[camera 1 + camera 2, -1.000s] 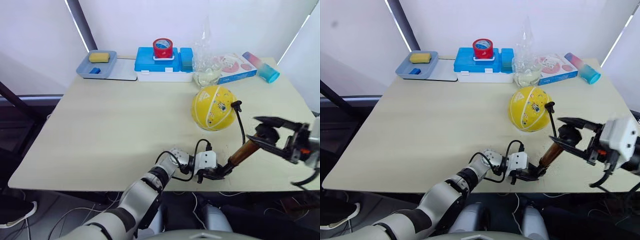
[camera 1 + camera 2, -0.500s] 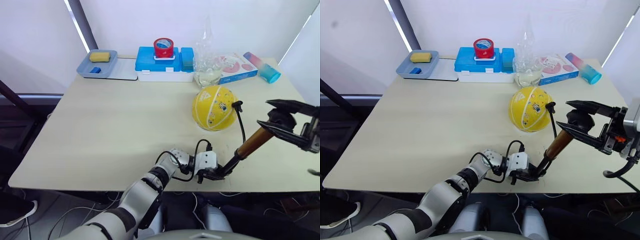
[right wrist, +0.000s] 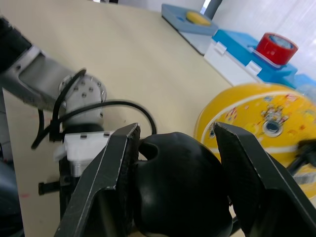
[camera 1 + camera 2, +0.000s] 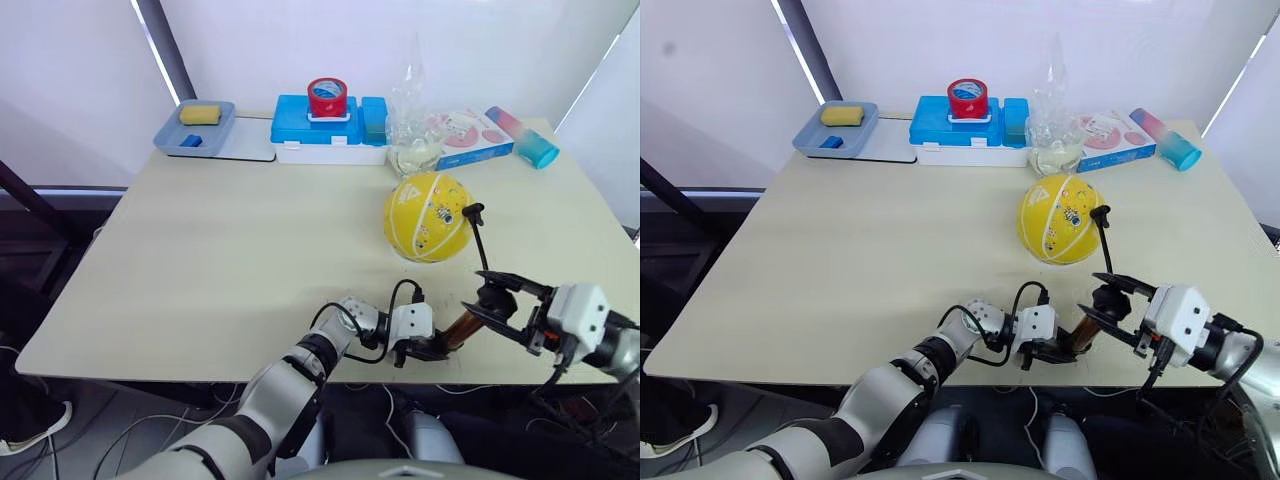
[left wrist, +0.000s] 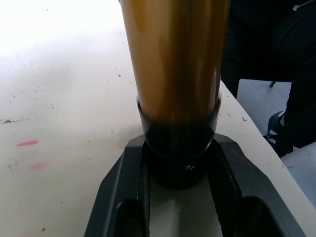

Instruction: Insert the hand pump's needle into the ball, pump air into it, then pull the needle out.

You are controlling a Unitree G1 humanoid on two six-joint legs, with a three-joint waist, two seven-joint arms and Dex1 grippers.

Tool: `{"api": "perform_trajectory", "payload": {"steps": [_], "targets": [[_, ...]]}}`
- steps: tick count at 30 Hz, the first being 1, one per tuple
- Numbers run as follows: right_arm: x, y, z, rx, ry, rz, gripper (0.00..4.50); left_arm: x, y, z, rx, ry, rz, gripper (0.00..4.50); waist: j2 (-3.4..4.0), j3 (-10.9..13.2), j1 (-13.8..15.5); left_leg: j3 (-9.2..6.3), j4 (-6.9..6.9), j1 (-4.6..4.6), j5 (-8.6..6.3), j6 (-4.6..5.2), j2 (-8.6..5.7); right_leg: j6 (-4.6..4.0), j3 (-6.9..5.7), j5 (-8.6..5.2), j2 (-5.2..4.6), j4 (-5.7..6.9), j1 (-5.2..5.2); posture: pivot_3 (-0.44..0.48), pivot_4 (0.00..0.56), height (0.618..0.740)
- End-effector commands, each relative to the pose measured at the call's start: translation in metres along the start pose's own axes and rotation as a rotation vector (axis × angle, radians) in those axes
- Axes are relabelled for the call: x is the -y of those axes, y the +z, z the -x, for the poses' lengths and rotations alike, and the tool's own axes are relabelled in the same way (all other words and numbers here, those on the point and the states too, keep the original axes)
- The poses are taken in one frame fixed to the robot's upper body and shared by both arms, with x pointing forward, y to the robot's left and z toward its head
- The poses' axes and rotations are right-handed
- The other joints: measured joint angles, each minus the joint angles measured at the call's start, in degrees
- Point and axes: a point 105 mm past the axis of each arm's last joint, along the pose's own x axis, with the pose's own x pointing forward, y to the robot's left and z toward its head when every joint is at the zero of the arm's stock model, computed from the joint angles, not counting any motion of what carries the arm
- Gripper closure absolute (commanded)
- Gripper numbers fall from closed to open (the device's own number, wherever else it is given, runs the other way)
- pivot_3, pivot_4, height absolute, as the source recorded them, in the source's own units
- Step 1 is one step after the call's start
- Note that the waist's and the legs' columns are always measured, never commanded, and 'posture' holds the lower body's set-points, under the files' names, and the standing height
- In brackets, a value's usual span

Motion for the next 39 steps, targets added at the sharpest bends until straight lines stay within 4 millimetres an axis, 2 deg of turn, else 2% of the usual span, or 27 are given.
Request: {"api": "perform_trajectory", "payload": {"steps": [1,4,12,15,20,23,26,27,30,39], "targets": [[0.001,-0.003,0.001,-0.012,-0.003,-0.020,2.61,0.016,-0.020,0.001,-0.076,-0.062,0.034,3.39,0.00,0.0,0.0,0.00,0.00,0.00,0.00,0.00,0.00,0.00,-0.01,0.00,0.00,0.00,0.00,0.000,0.150,0.737],[0.013,0.014,0.007,0.010,-0.016,0.013,2.61,0.016,-0.021,0.001,-0.077,-0.062,0.035,3.39,0.04,0.0,0.0,0.00,0.00,-0.01,0.00,0.00,0.00,0.00,-0.01,0.00,-0.01,0.00,0.00,0.000,0.150,0.737],[0.046,0.094,0.030,0.135,-0.019,0.068,2.61,0.016,-0.022,0.004,-0.084,-0.062,0.035,3.39,0.19,0.2,0.0,-0.01,-0.01,-0.04,0.00,0.00,0.00,0.00,-0.03,0.00,-0.05,-0.04,-0.01,0.000,0.150,0.737],[0.056,0.115,0.038,0.145,-0.022,0.095,2.61,0.016,-0.022,0.003,-0.083,-0.063,0.035,3.39,0.21,0.2,0.0,-0.03,-0.01,-0.07,0.00,-0.01,0.01,0.00,-0.05,0.00,-0.07,-0.04,-0.02,0.000,0.150,0.737],[0.066,0.137,0.044,0.146,-0.023,0.105,2.61,0.015,-0.021,0.003,-0.081,-0.062,0.034,3.39,0.24,0.3,0.0,-0.03,-0.01,-0.08,0.00,-0.01,0.00,0.00,-0.04,0.00,-0.11,-0.05,-0.02,0.000,0.150,0.737],[0.061,0.129,0.039,0.121,-0.002,0.071,2.61,0.015,-0.021,0.003,-0.082,-0.060,0.034,3.39,0.27,0.3,0.0,-0.02,-0.01,-0.13,0.00,-0.01,0.00,0.00,-0.04,0.00,-0.12,-0.06,-0.06,0.000,0.150,0.737],[0.053,0.098,0.033,0.044,0.008,0.038,2.61,0.015,-0.021,0.003,-0.082,-0.057,0.034,3.39,0.21,0.3,0.1,-0.02,-0.03,-0.18,0.00,-0.01,-0.01,-0.01,-0.04,0.00,-0.10,-0.07,-0.11,0.000,0.150,0.737],[0.047,0.080,0.031,0.003,0.017,0.025,2.61,0.015,-0.021,0.003,-0.081,-0.057,0.034,3.39,0.14,0.2,0.1,-0.03,-0.03,-0.18,0.00,-0.01,-0.01,-0.01,-0.05,0.00,-0.09,-0.08,-0.10,0.000,0.150,0.737],[0.031,0.045,0.024,-0.053,0.048,-0.015,2.61,0.014,-0.021,0.002,-0.080,-0.054,0.034,3.39,0.07,0.1,0.0,-0.02,-0.02,-0.08,0.00,0.00,-0.01,0.00,-0.03,0.00,-0.09,-0.06,-0.01,0.000,0.150,0.737],[-0.007,-0.027,0.009,-0.136,0.072,-0.067,2.61,0.013,-0.020,0.002,-0.081,-0.044,0.036,3.39,-0.18,-0.1,0.0,-0.07,0.03,0.01,0.04,-0.06,0.00,0.00,-0.05,0.00,-0.02,0.02,0.04,0.000,0.150,0.737]]}}
